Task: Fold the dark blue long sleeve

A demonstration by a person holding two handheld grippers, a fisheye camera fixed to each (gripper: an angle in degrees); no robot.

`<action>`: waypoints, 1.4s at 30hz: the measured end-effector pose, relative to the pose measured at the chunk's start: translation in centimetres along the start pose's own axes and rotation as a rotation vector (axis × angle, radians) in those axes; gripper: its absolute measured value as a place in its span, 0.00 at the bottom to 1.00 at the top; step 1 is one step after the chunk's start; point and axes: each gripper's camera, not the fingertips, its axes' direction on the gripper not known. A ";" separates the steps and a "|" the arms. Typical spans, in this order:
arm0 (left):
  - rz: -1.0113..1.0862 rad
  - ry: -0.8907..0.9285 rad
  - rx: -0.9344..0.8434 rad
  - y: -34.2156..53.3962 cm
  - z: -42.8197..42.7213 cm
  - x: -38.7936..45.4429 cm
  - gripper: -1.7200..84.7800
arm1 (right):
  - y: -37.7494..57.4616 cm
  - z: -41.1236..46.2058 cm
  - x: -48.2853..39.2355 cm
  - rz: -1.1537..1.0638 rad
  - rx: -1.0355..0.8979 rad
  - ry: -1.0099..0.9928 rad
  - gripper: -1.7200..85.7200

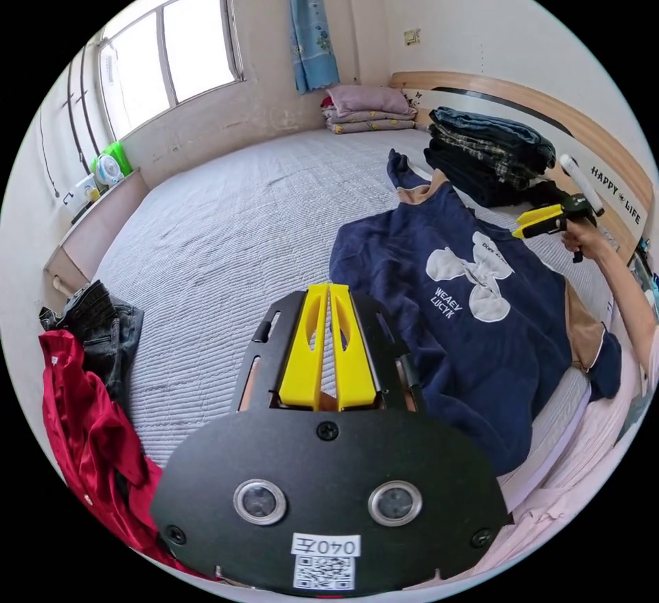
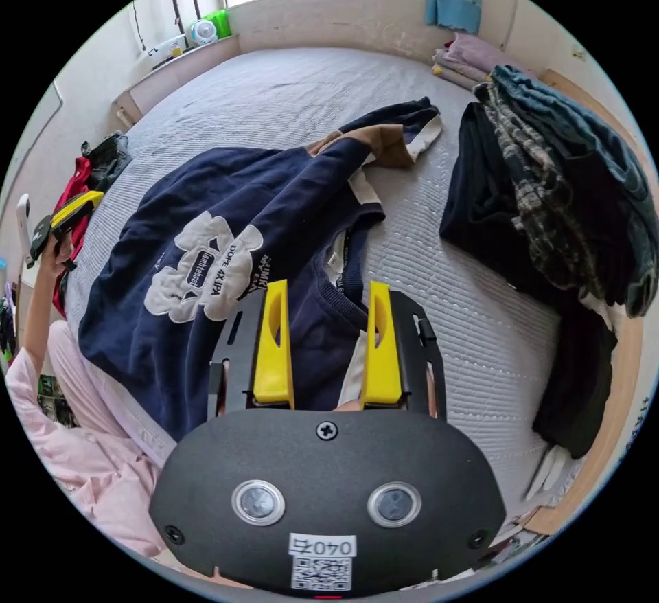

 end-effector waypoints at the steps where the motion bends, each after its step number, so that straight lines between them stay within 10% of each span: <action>1: 0.007 0.002 0.001 0.1 0.0 -0.2 0.01 | -1.1 0.2 1.3 -0.016 -0.019 -0.060 0.21; 10: 0.086 -0.085 -0.032 0.8 -1.0 -3.3 0.01 | -3.7 -0.1 3.8 -0.043 -0.180 -0.044 0.08; 16: 0.110 -0.112 -0.045 -0.6 -2.2 -6.6 0.01 | 4.0 -4.0 14.0 0.343 -0.199 -0.091 0.12; 22: 0.050 -0.014 -0.072 -5.6 0.7 -9.5 0.05 | 4.4 -12.4 3.3 0.253 -0.050 0.281 0.17; 33: 0.140 0.255 -0.449 -13.5 13.3 -6.4 0.02 | 3.9 -8.3 -10.5 0.038 -0.089 0.245 0.05; 37: 0.226 0.006 -0.171 -13.6 6.4 -1.4 0.01 | 4.0 -8.3 -8.1 0.080 -0.115 0.163 0.02; 42: 0.960 -0.359 0.170 -1.3 -2.9 18.9 0.01 | 4.3 -9.9 -5.0 0.125 -0.090 -0.033 0.02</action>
